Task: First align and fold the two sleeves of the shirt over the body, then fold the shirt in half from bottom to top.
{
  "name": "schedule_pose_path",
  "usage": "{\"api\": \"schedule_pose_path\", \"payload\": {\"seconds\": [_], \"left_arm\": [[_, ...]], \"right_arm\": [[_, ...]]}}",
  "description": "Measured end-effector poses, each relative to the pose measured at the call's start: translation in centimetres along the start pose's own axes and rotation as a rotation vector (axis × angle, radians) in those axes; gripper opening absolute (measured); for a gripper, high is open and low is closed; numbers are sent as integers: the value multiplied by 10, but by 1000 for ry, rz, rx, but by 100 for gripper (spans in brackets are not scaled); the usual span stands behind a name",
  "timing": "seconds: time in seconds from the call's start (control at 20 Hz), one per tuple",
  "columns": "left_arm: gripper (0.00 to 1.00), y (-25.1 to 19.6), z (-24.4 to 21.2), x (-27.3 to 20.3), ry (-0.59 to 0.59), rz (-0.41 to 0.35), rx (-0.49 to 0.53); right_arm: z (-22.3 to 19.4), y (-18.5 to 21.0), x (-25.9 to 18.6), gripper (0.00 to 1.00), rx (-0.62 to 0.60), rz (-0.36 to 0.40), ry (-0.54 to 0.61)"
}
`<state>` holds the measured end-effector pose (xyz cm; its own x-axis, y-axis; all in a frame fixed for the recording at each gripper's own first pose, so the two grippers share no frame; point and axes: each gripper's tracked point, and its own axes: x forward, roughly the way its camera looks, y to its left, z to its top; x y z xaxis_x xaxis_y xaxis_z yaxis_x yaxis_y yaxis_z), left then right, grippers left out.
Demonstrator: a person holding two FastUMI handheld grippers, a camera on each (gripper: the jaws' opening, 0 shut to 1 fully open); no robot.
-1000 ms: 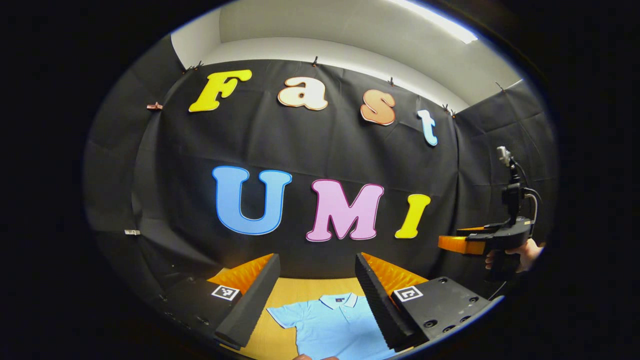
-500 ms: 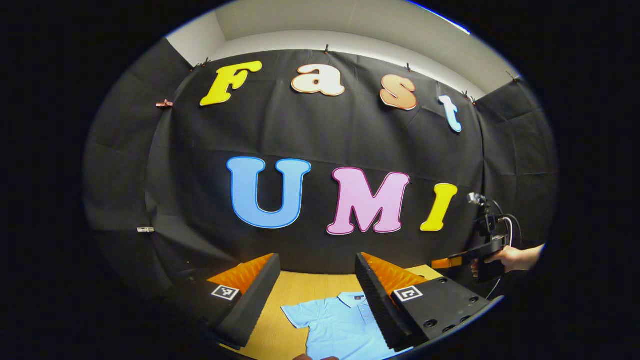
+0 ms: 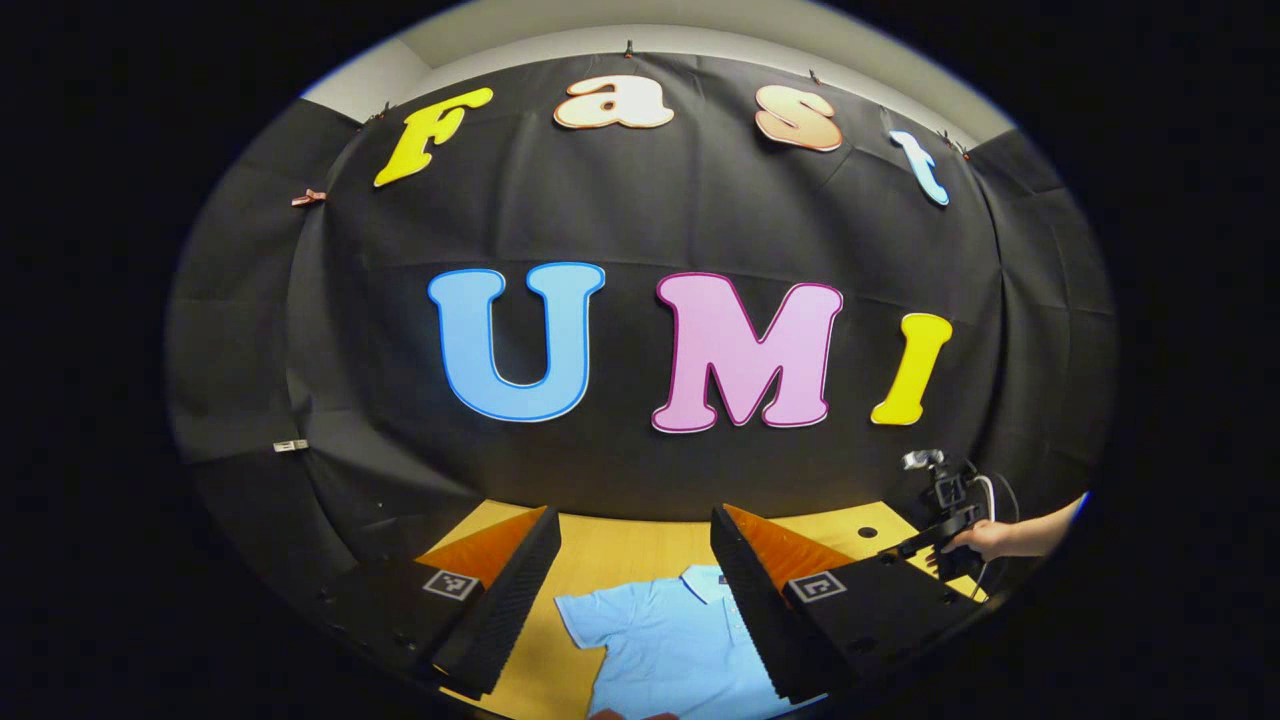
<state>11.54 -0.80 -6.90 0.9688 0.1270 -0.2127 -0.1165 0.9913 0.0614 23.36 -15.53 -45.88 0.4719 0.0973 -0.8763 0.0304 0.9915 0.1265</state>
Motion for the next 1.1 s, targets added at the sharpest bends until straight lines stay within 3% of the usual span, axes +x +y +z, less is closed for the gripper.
{"api": "schedule_pose_path", "payload": {"seconds": [0.1, 0.25, 0.35, 0.4, 0.55, 0.65, 0.75, 0.8, 0.85, 0.95, 1.1], "left_arm": [[96, -13, -11, 7, 38, -18, -76], [96, -10, -26, 15, 84, 37, -95], [97, -13, -30, 16, 92, 53, -98], [96, -18, -30, 18, 91, 50, -102], [96, -31, -37, 21, 102, 33, -98], [96, -39, -27, 25, 70, -8, -105], [96, -31, -25, 26, 63, -6, -98], [96, -28, -25, 26, 64, -10, -100], [96, -24, -26, 25, 68, -14, -106], [96, -11, -28, 20, 77, -14, -108], [96, 16, -27, 16, 75, 8, -90]], "right_arm": [[-20, -10, 26, 99, 10, 8, 69], [-48, -23, 47, 99, 17, -3, 164], [-41, -25, 53, 99, -4, -15, 136], [-41, -26, 54, 89, -14, -40, 129], [-48, -17, 50, 86, -75, -47, 167], [-49, -7, 51, 45, -72, -20, 172], [-46, -4, 53, 11, -49, -11, 161], [-45, -3, 52, 10, -12, 6, 161], [-44, -4, 53, 0, 38, 21, 160], [-42, -6, 50, 5, 137, 31, 153], [-28, 4, 35, 5, 177, 57, 99]]}}
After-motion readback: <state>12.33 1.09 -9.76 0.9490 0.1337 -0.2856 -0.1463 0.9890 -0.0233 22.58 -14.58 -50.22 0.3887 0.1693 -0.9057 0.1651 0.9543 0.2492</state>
